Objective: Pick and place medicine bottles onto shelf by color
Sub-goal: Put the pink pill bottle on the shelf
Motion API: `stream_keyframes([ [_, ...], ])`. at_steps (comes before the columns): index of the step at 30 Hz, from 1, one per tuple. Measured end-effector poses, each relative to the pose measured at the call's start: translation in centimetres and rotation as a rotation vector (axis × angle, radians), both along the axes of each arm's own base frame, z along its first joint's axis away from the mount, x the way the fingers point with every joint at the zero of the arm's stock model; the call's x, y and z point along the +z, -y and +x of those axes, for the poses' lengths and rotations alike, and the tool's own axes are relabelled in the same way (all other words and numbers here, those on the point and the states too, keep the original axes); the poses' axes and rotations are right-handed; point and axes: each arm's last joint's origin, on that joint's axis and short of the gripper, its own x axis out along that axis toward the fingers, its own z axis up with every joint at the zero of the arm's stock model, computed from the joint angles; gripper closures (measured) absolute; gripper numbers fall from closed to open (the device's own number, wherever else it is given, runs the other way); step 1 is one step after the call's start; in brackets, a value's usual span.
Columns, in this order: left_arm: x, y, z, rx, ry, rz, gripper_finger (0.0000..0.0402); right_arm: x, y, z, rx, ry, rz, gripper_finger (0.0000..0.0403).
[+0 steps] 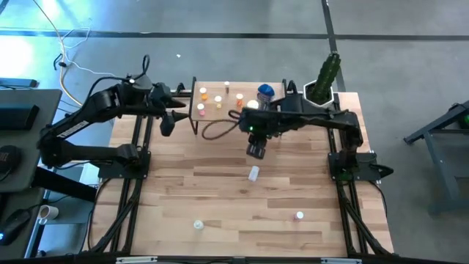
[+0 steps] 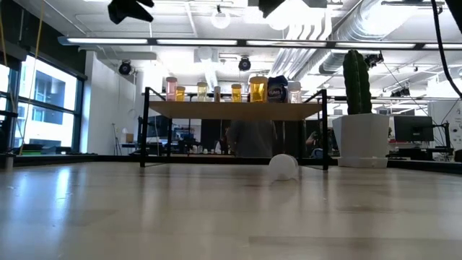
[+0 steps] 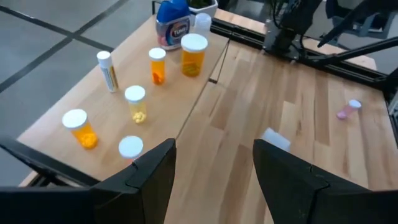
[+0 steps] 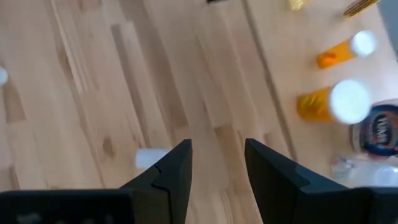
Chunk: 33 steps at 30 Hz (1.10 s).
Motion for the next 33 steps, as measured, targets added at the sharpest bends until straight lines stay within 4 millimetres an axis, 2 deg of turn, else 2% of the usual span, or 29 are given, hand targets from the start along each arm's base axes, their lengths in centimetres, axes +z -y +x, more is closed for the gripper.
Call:
stream_keyframes([
  [4,0.2,0.8,-0.9,-0.005,0.006,-0.003,0.0197,-1.7,-1.0,-0.7,0.016,-0.083,0.002,0.0265],
  [8,0.6,1.3,-1.7,0.004,0.039,-0.002,0.0197,-2.9,-1.6,-2.6,-0.029,-0.096,0.025,0.0265],
  [14,1.0,1.7,-2.4,0.018,0.071,-0.007,0.0197,-4.0,-3.0,-6.5,-0.105,0.032,0.144,0.0265],
  [22,1.0,1.8,-2.5,0.030,0.084,-0.023,0.0197,-6.1,-5.2,-12.2,-0.257,0.110,0.300,0.0265],
  [26,1.0,1.8,-2.5,0.037,0.089,-0.034,0.0197,-7.2,-7.0,-14.1,-0.227,0.123,0.346,0.0265],
  [33,1.0,1.8,-2.5,0.056,0.101,-0.064,0.0197,-9.9,-10.5,-16.1,-0.135,0.091,0.372,0.0265],
])
